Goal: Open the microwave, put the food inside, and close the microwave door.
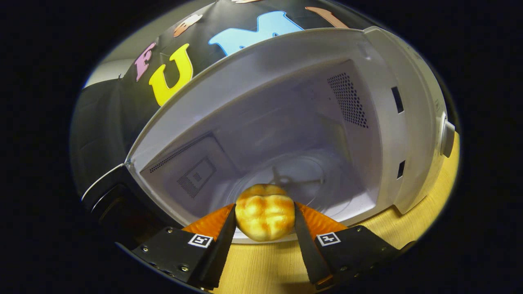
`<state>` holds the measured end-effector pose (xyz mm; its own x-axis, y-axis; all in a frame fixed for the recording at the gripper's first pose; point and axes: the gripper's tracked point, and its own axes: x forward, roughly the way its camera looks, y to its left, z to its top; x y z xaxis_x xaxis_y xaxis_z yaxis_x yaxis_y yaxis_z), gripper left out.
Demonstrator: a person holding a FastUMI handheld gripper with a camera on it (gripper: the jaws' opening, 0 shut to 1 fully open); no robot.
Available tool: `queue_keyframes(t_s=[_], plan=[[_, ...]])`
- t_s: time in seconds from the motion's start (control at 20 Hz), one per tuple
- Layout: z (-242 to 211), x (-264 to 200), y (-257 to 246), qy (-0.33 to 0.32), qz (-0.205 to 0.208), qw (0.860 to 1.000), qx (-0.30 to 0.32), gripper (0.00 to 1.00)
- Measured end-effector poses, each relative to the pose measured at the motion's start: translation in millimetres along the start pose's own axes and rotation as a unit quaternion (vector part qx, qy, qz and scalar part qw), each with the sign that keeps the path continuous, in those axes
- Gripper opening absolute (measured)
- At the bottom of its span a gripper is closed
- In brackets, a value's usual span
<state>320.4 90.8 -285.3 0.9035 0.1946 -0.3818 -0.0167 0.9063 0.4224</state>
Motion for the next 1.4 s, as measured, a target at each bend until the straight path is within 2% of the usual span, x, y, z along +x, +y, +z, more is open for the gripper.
queue_keyframes(t_s=[0.1, 0.35, 0.4, 0.6, 0.95, 1.15, 1.4], plan=[[-4.0, 6.4, -1.9, 0.001, -0.007, 1.000, 0.003, 0.77], [-2.0, 12.3, -1.0, -0.006, -0.013, 1.000, 0.005, 0.91], [-2.1, 9.8, -0.7, -0.006, -0.014, 1.000, 0.001, 0.97], [6.9, -10.3, 3.5, -0.010, -0.012, 1.000, -0.022, 0.97], [31.0, -95.0, 37.4, -0.032, 0.013, 0.996, -0.077, 0.97], [36.7, -154.0, 63.9, -0.055, 0.031, 0.990, -0.124, 0.97], [37.1, -223.4, 97.0, -0.076, 0.051, 0.985, -0.145, 0.97]])
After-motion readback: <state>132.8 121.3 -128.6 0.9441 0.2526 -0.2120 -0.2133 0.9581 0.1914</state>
